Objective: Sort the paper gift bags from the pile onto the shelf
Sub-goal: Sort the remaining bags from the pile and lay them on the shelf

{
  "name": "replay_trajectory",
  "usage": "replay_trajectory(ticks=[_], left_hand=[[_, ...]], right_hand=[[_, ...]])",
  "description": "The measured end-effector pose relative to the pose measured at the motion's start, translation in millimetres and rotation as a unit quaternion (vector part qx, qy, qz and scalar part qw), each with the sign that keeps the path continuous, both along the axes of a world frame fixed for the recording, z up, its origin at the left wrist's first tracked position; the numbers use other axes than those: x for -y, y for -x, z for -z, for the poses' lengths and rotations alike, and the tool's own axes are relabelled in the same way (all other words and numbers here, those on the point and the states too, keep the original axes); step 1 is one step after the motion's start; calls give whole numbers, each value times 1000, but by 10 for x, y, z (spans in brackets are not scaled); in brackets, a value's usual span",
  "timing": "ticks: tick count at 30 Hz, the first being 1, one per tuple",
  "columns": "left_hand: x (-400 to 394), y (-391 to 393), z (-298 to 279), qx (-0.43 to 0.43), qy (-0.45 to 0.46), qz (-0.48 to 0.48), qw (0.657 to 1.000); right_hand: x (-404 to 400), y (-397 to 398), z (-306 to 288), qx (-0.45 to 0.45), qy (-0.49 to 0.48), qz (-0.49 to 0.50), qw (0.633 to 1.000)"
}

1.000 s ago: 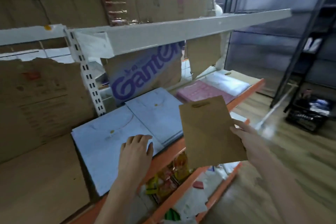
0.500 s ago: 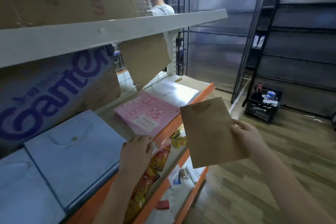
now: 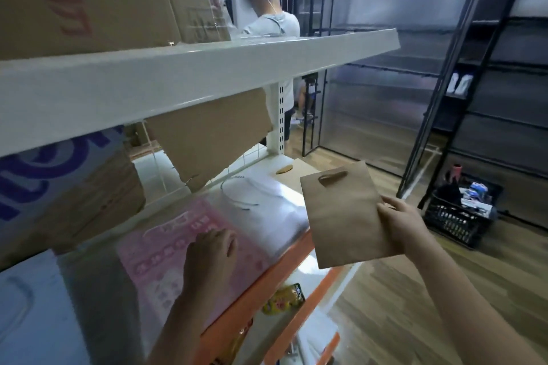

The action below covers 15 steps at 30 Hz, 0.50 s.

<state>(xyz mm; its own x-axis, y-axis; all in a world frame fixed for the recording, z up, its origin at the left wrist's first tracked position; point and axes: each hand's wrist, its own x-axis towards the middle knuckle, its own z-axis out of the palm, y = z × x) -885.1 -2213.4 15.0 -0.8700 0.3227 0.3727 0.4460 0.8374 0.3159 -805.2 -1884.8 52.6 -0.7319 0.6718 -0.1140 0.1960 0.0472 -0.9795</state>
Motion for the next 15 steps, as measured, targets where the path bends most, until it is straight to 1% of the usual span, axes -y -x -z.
replay_trajectory(ticks=[4,8,12,15], left_hand=[[-166,225,87,-13,22,-34,999],[-295,375,244,-13,51,-112,992],[-512,361,293,-40,69,-206,975],[-673,322,349,-11,83,-278,957]], right_hand=[[-348,554,69,-9,-7,-21,1000],[-761,1264,127,-2,-26,-81,996],[-969,1945,150,14,-44,-155,987],[-958,2264,211,24,-92,-210,973]])
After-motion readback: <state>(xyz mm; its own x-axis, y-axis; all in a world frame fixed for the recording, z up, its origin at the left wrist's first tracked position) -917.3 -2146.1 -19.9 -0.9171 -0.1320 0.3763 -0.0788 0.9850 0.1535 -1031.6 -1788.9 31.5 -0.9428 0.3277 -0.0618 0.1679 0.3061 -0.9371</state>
